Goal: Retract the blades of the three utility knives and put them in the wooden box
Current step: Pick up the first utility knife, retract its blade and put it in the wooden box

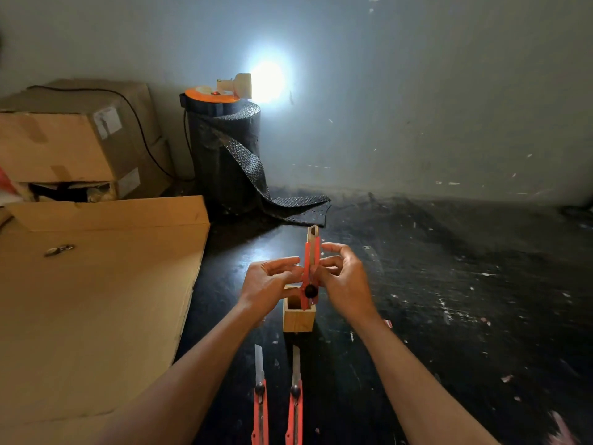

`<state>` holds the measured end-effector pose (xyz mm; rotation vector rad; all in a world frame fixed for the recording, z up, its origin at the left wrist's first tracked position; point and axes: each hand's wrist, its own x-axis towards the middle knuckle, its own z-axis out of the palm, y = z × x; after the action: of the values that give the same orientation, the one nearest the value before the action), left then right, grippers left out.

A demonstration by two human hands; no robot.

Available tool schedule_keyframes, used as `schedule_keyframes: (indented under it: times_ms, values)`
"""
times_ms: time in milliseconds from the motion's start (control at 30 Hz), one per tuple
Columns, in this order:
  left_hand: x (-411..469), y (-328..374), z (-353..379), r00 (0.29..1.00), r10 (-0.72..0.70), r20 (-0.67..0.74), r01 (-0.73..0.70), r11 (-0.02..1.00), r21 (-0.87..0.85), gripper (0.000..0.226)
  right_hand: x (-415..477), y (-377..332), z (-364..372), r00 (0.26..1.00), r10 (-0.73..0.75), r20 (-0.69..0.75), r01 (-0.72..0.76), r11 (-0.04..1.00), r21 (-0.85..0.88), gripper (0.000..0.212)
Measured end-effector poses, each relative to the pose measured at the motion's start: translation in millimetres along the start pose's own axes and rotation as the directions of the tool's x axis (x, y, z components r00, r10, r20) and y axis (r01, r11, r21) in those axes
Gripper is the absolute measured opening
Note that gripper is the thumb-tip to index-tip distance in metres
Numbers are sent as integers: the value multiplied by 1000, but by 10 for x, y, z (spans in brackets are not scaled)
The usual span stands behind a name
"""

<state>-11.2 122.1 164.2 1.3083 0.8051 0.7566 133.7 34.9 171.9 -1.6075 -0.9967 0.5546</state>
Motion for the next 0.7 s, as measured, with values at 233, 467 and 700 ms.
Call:
schedule_keyframes:
  times_ms: [233,467,700]
  values:
    - [277,-539,-91,991,65,-121,10,844,536,45,394,271,30,996,79,31,-76,991,-110,19]
    - [524,-1035,59,997,-48,-67,80,736,672,64,789,807,296,983,173,56,-157,962,-223,5]
    - [550,-1342,89,996,-31,-80,76,756,650,51,896,1174,424,956,264,127,-188,886,-425,10]
